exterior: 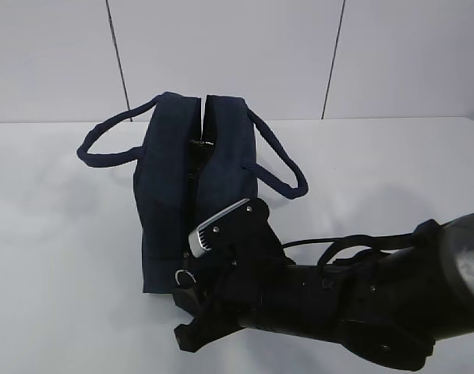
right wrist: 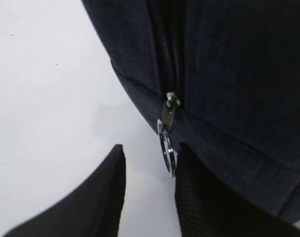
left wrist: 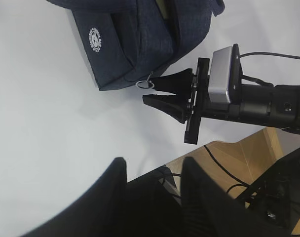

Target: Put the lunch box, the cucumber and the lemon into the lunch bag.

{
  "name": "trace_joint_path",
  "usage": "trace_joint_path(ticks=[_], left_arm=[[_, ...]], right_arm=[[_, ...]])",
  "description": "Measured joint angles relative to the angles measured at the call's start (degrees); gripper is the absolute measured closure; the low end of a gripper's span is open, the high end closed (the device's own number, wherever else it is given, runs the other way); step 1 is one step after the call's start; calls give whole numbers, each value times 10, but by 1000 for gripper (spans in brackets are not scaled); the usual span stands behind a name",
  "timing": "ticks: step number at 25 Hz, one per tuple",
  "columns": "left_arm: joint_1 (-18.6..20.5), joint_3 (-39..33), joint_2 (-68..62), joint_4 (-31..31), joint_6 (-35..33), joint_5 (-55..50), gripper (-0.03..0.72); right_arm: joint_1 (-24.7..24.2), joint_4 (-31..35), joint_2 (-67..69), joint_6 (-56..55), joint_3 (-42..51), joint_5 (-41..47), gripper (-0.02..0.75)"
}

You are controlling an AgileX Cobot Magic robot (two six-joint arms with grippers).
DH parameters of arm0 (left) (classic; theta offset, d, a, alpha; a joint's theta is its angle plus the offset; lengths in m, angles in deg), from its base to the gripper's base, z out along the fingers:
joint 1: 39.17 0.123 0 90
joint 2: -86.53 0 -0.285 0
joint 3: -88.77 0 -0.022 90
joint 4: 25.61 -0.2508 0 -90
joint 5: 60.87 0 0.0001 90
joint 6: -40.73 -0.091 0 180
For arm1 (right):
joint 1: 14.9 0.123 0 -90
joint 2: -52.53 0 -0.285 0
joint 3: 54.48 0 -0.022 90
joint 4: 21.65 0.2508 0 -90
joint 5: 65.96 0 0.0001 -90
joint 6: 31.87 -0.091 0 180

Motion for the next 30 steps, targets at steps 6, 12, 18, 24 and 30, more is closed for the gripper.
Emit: trace_joint_path(ticks=[6, 12, 18, 24, 30], left_arm=[[0, 0, 0, 11, 0, 0, 424], [0, 0, 0, 21, 0, 0, 424], [0, 0, 0, 37, 1, 0, 424], [0, 0, 0, 47, 1, 0, 424], [0, 0, 0, 64, 2, 0, 412]], right_arm=[[0, 0, 0, 0, 0, 0, 507], [0, 0, 0, 0, 0, 0, 507], [0, 0, 0, 0, 0, 0, 507], [0, 0, 0, 0, 0, 0, 507], [0, 0, 0, 0, 0, 0, 507]])
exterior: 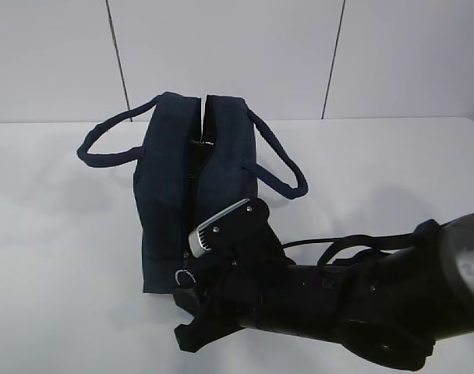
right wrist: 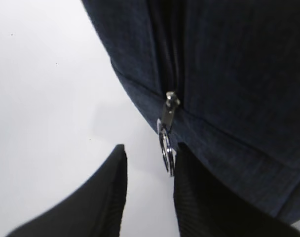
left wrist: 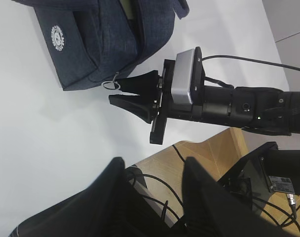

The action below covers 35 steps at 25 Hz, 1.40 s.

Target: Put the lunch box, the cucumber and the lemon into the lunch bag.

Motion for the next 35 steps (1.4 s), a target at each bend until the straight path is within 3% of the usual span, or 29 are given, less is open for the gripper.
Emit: trace_joint_path(ticks=[12, 20, 35], left_arm=[[0, 0, 0, 1, 0, 0, 423], [0, 0, 0, 17, 0, 0, 424], [0, 0, 0, 20, 0, 0, 424]], right_arm=[[0, 1, 0, 0, 0, 0, 507], [0, 6, 0, 0, 0, 0, 622], [0, 34, 0, 0, 0, 3, 633]])
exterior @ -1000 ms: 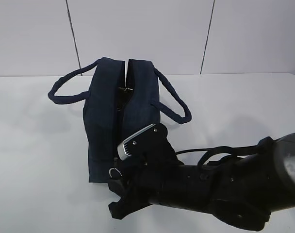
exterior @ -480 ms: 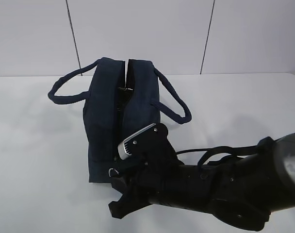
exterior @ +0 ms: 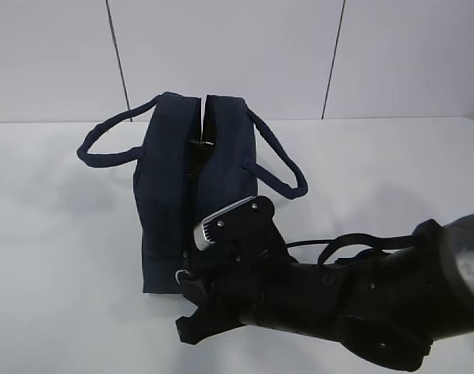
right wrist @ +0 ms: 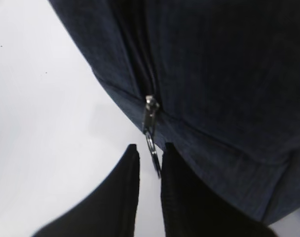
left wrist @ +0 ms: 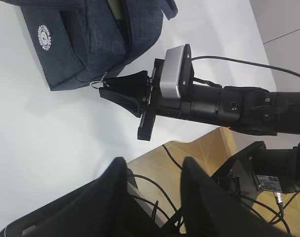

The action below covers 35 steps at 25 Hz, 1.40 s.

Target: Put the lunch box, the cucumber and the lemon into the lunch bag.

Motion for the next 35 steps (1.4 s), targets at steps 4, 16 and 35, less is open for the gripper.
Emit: trace_joint_path(ticks=[4, 16, 35], left_arm=[[0, 0, 0, 0, 0, 0, 424], [0, 0, 0, 2, 0, 0, 424], [0, 0, 0, -58, 0, 0, 444]], right_arm=[[0, 2, 0, -1, -8, 30, 633], [0, -2, 0, -1, -34, 70, 633], [0, -2, 0, -1, -34, 73, 751]])
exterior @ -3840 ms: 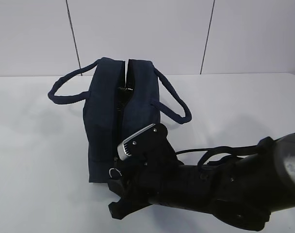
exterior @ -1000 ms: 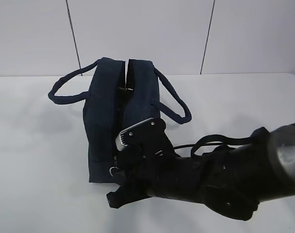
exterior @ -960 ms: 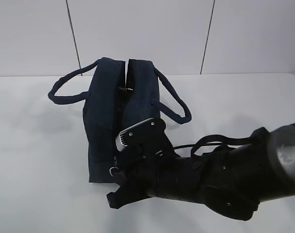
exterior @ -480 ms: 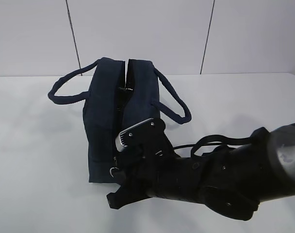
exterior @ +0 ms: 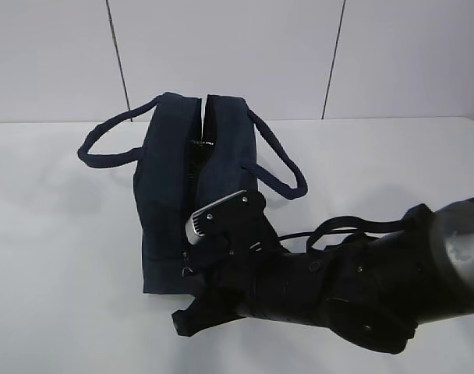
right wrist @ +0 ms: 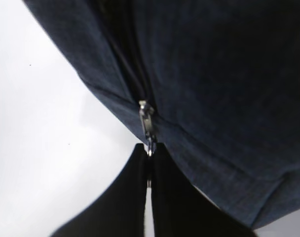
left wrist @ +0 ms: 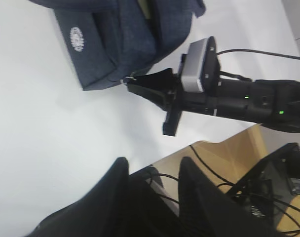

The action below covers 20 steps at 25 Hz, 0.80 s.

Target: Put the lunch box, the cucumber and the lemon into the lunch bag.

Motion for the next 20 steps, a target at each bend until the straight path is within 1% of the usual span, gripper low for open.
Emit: trace_joint_path(ticks=[5, 7, 11, 13, 16, 20], left_arm=[[0, 0, 0, -21, 0, 0, 444], [0, -12, -1, -23, 0, 0, 444], [0, -61, -5, -25, -3, 0, 442], [0, -82, -5, -26, -13, 1, 429], [0, -106, -5, -26, -40, 22, 400], [0, -147, -5, -26, -70, 62, 387]], right_arm=[[0, 0, -14, 0, 0, 27, 751], [0, 0, -25, 0, 0, 40, 751], [0, 0, -37, 0, 0, 63, 751], [0, 0, -44, 0, 0, 77, 751], [0, 0, -56, 0, 0, 83, 751], [0, 0, -71, -1, 0, 94, 751]])
